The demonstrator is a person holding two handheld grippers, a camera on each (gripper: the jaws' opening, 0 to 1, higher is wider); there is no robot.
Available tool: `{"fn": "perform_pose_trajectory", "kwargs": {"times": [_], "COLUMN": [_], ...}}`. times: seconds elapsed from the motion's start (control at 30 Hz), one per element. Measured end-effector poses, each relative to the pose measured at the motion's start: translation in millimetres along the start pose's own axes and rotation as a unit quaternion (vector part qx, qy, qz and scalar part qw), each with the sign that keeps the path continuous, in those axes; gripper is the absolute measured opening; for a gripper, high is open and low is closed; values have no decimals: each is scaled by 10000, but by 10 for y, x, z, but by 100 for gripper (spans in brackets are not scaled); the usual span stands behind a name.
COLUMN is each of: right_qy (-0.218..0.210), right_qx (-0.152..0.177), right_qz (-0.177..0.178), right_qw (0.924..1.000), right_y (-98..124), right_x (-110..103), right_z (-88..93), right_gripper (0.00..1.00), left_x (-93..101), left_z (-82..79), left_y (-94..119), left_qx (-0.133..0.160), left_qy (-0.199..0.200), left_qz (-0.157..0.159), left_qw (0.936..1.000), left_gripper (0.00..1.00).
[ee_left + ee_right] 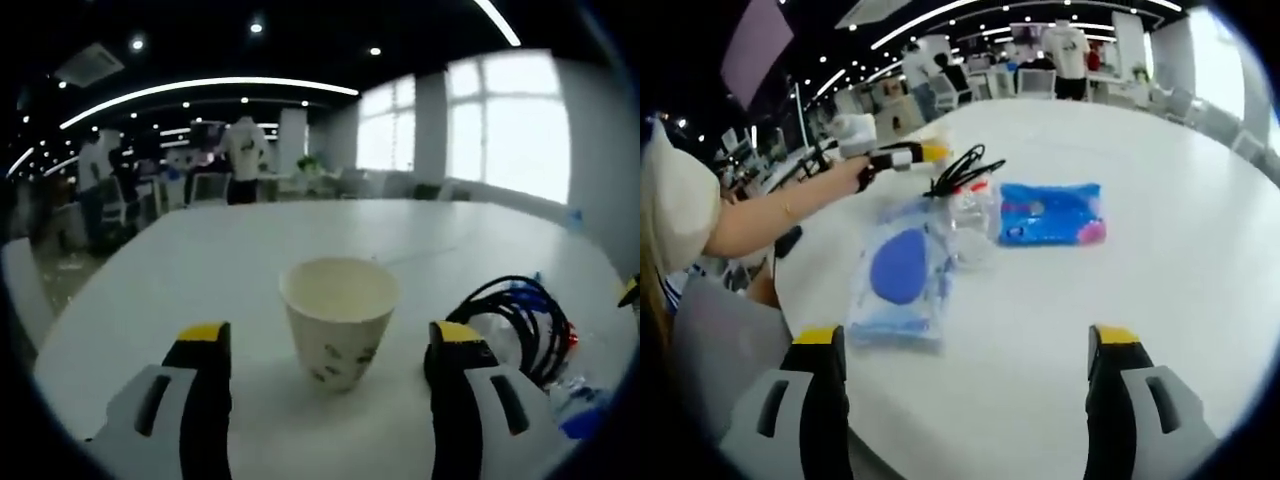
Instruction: Arrange the tabletop items into an orderly group along one side of the table until the central work area is clear of visible clutter.
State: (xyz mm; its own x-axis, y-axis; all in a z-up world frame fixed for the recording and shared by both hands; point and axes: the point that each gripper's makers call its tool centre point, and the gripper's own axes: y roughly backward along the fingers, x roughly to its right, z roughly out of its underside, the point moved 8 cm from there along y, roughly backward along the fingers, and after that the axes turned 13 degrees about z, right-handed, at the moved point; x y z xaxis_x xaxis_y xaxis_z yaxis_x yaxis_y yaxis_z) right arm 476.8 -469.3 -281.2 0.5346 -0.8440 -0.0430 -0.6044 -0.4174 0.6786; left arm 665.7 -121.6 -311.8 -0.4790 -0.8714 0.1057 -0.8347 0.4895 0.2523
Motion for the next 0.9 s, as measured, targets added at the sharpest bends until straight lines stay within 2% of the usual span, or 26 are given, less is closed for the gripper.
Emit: {"fn": "perform_pose_trajectory", "kwargs": {"times": [0.17, 0.37, 0.6, 0.67, 0.73, 0.9], "right_qy": [-85, -157, -110, -106, -112, -176], "right_qx": [158, 296, 384, 442, 495, 625], "right_qz": [-75, -175, -248, -248, -234, -222], "right_qw": [9998, 9993, 9989, 9987, 9984, 9976], "right_y": [10, 25, 21, 21, 20, 19], "right_x": [-15, -46, -67, -63, -51, -4], "right_z": [-57, -112, -189, -224, -252, -323], "right_gripper": [99, 99, 99, 99, 99, 99], "left_x": [86, 215, 378, 427, 496, 628], "left_z": [-34, -84, -136, -146, -145, -156], "left_y": [105, 234, 363, 399, 421, 526], "left_qx": [-139, -158, -248, -225, -219, -373], "left_qy": [-177, -220, -324, -228, -133, -298], "left_qz": [116, 320, 587, 661, 868, 984], "left_qw": [9997, 9991, 9974, 9973, 9959, 9940], "left_gripper": [91, 99, 100, 100, 100, 100]}}
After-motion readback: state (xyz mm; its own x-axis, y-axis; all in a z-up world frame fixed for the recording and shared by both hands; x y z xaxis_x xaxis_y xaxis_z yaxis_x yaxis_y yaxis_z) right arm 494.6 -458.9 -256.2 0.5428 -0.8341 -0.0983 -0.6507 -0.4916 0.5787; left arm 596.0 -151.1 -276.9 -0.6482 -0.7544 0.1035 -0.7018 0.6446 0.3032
